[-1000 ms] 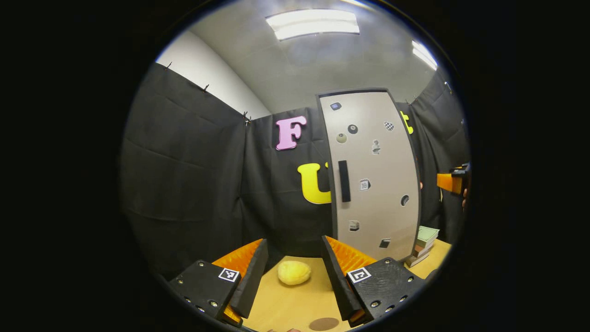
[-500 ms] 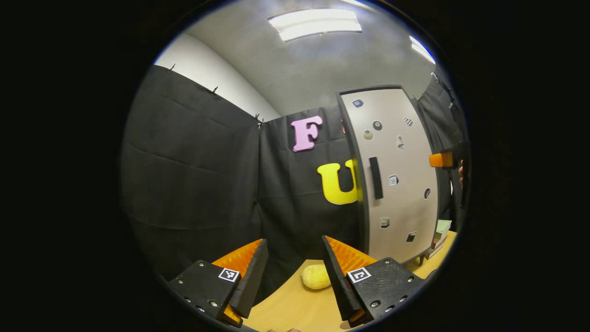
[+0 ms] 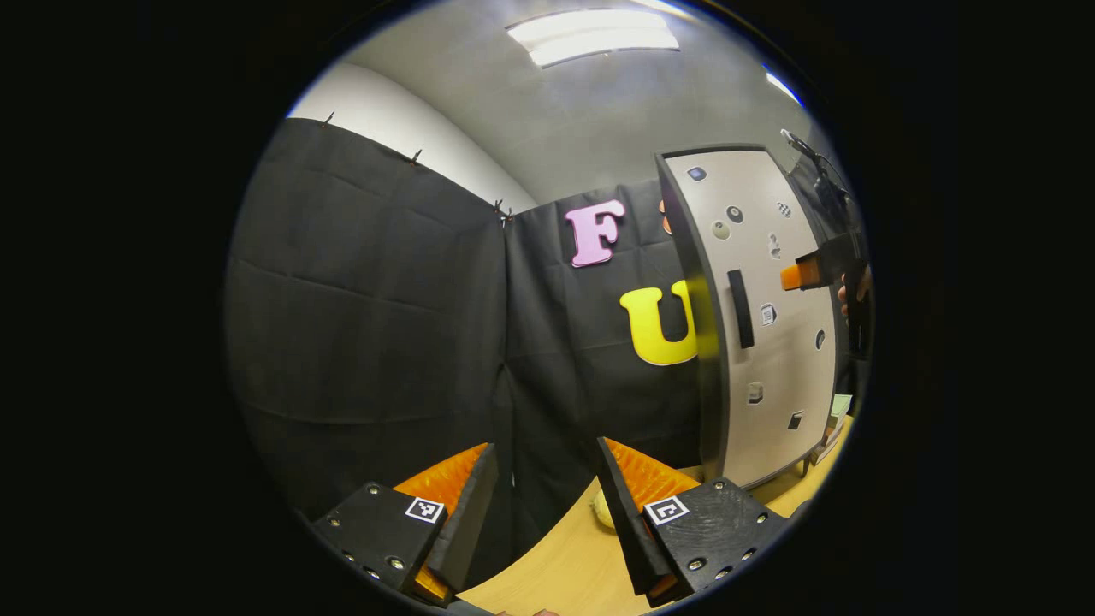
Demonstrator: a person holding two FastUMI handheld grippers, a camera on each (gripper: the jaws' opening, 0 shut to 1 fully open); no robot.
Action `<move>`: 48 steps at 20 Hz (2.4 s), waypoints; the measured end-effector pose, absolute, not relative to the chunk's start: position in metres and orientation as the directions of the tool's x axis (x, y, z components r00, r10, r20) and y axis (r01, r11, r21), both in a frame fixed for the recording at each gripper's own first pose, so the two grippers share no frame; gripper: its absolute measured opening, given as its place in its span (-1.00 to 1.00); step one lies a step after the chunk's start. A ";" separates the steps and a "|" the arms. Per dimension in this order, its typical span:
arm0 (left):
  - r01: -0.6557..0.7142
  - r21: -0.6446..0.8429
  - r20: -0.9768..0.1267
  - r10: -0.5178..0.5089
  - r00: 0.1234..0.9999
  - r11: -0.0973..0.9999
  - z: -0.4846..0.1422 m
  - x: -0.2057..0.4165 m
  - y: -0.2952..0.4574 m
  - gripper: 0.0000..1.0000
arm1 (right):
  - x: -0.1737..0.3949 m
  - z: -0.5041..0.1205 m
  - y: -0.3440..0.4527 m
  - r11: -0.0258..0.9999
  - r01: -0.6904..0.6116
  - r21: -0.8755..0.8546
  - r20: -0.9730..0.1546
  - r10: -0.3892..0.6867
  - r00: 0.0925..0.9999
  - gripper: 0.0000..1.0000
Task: Open the cabinet door with the right hand, grasp the bottle in the cabinet with the left hand and place it on the coaster, then close the cabinet door with the right hand.
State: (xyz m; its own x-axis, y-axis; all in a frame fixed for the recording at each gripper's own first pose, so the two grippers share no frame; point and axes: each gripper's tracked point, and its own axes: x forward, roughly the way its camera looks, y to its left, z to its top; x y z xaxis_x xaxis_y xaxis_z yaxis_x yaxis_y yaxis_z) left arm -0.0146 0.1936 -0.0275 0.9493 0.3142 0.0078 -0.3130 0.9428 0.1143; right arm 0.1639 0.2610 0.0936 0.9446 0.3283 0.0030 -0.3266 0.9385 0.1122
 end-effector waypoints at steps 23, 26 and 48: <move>-0.399 0.086 -0.025 0.402 0.915 0.913 -0.058 -0.023 0.279 0.34 | 0.246 0.062 0.354 0.957 -0.279 0.081 -0.183 0.290 0.939 -0.19; -0.383 0.084 -0.031 0.387 0.922 0.920 -0.056 -0.025 0.278 0.34 | 0.246 0.062 0.354 0.953 -0.291 0.085 -0.205 0.302 0.931 -0.33; -0.230 0.077 0.005 0.231 0.973 0.970 -0.009 -0.030 0.168 0.29 | 0.181 0.076 0.326 0.851 -0.511 0.117 -0.198 0.525 0.828 -0.62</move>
